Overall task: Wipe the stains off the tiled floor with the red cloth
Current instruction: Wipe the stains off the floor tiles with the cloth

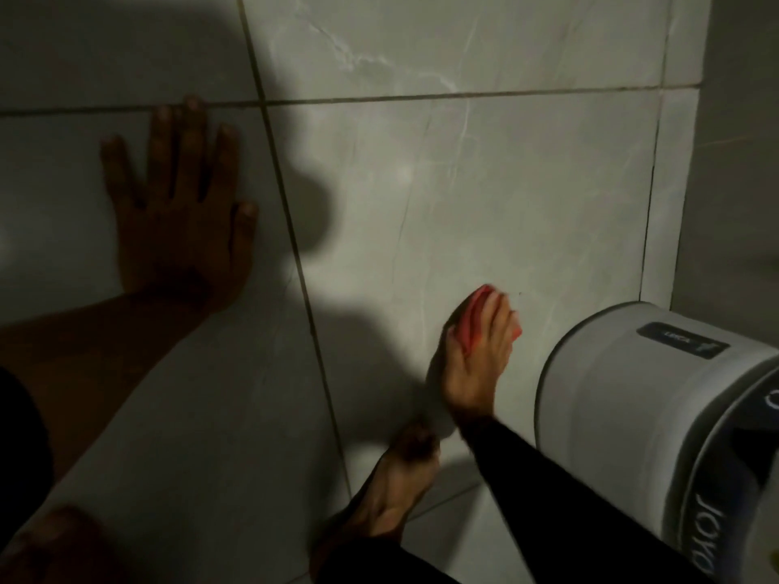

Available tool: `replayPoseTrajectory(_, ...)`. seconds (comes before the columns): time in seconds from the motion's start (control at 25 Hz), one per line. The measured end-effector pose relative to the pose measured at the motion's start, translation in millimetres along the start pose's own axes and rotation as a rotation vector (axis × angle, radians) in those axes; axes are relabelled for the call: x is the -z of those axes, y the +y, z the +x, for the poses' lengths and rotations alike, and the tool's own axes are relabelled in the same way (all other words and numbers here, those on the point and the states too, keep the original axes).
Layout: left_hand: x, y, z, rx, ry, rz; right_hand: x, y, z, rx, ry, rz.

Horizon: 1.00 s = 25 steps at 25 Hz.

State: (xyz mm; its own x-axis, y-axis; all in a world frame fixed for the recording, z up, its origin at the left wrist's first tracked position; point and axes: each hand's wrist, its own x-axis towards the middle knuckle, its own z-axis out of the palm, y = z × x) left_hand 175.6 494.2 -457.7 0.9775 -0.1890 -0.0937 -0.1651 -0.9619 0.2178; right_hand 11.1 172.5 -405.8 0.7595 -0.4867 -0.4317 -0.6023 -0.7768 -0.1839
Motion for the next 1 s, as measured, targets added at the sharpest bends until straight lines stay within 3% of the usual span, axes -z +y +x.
replayPoseTrajectory(0.08,0,1,2,-0.004,0.000,-0.002,11,-10,48,-0.157,0.152,0.080)
replayPoseTrajectory(0.24,4,2,2,0.016,-0.007,0.007,-17,-21,-11,0.053,0.073,0.068)
replayPoseTrajectory(0.32,4,2,2,0.018,-0.009,0.005,-14,-18,-36,-0.026,0.082,0.134)
replayPoseTrajectory(0.44,3,4,1,0.022,0.003,0.022,6,-54,35,-0.147,0.215,0.175)
replayPoseTrajectory(0.52,2,5,2,0.016,0.004,0.022,13,-99,97,0.020,0.285,0.110)
replayPoseTrajectory(0.6,4,5,4,0.013,0.005,0.023,1,-137,106,0.289,0.247,0.018)
replayPoseTrajectory(0.76,5,5,2,0.014,0.010,0.028,-22,-100,-3,0.487,-0.073,-0.253)
replayPoseTrajectory(0.88,3,5,2,0.007,0.019,0.044,3,-85,26,0.352,-0.004,-0.162)
replayPoseTrajectory(0.96,1,4,3,0.004,0.022,0.048,12,-140,101,0.183,0.197,-0.069)
replayPoseTrajectory(1.0,1,4,3,0.005,0.022,0.052,11,-174,128,0.214,0.244,-0.050)
